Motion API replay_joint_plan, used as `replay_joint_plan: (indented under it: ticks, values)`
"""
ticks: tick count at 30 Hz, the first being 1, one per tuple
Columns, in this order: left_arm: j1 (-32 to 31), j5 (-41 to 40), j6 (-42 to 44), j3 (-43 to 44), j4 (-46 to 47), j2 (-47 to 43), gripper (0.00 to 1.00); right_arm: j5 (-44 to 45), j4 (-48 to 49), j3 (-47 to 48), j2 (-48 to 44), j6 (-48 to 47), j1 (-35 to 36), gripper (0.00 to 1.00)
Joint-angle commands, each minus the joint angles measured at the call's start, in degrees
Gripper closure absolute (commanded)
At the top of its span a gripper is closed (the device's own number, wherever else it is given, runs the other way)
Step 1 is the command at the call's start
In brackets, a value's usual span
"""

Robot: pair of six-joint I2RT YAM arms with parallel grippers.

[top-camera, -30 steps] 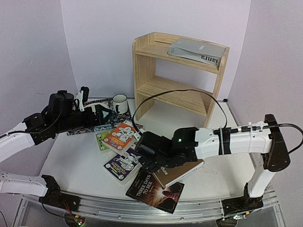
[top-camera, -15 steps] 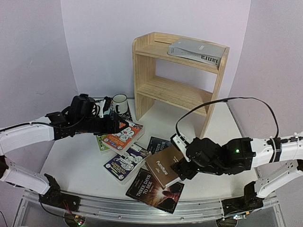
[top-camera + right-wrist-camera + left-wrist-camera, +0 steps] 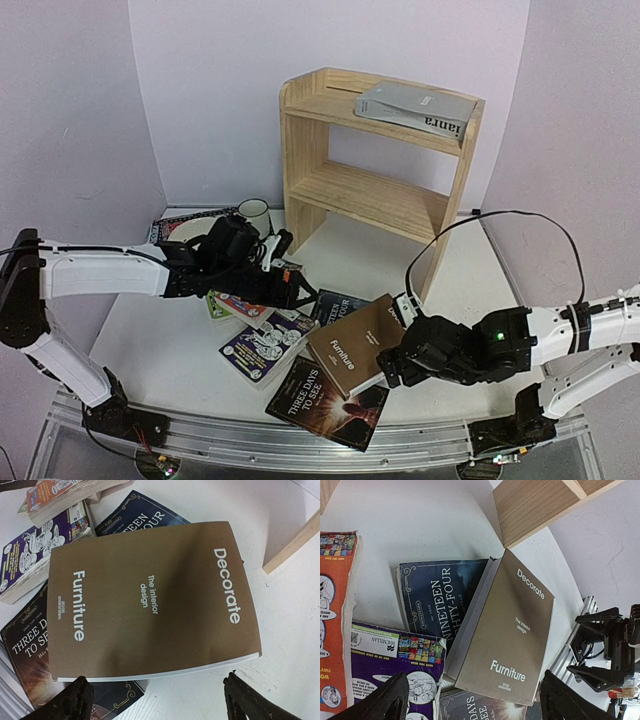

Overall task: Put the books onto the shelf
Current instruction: Pick up the book from the book pile.

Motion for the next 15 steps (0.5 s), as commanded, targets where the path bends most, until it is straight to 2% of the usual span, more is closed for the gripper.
replay_joint_plan:
  ticks: [1, 8, 15]
  values:
    - [0.05, 0.18, 5.27, 4.29, 1.42, 2.20, 0.06, -0.79, -2.31, -1.52, 0.98, 7.11, -0.05, 0.02]
    - [0.06, 0.79, 7.02, 6.07, 0.40, 5.55, 0.01, -1.31, -2.31, -4.25, -0.69, 10.28, -0.04, 0.02]
    - [0.01, -2.26, 7.59, 6.45, 0.13, 6.49, 0.00, -1.87, -1.96, -8.05, -1.40, 13.73, -0.05, 0.02]
